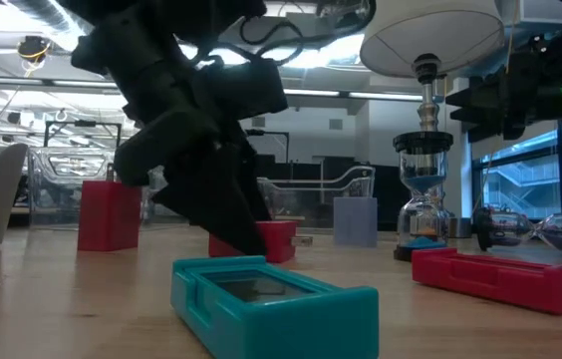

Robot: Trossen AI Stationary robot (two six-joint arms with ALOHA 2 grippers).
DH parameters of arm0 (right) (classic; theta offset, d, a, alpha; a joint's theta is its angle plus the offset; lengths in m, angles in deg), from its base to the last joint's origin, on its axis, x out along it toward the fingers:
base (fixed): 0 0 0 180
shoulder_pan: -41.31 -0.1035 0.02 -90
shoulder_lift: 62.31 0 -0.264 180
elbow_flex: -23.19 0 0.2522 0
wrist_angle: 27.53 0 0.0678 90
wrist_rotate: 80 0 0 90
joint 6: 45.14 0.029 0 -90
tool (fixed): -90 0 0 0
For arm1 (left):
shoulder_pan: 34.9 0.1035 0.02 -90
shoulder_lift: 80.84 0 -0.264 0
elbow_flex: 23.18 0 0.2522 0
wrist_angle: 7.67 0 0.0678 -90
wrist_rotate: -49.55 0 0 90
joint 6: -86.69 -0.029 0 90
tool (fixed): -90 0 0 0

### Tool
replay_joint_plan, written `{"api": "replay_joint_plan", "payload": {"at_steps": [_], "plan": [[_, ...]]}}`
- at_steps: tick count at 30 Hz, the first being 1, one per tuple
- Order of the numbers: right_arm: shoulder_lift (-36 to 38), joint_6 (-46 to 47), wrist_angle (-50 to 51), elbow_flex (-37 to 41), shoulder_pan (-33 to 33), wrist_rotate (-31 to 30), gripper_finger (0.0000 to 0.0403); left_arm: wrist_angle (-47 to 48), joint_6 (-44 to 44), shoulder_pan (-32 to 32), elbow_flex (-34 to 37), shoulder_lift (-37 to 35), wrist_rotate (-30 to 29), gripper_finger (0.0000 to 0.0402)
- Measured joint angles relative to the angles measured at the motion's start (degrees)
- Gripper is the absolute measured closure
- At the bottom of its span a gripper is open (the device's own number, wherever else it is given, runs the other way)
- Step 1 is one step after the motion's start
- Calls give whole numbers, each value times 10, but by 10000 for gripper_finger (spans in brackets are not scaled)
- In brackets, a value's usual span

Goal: Pick & Place Office items
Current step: Put the center red charger adapter into the right transparent bin

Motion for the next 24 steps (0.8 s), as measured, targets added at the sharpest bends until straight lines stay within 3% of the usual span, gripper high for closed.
{"api": "replay_joint_plan", "payload": {"at_steps": [6, 11, 19, 24], "plan": [[0, 0, 0, 0, 0, 0, 76, 6, 0, 13, 0, -1, 53, 124], [0, 0, 0, 0, 0, 0, 76, -4, -15, 13, 0, -1, 54, 192], [0, 0, 0, 0, 0, 0, 76, -61, -86, 8, 0, -5, 45, 193], [0, 0, 0, 0, 0, 0, 76, -73, -143, 23, -12, -31, -32, 193]]}}
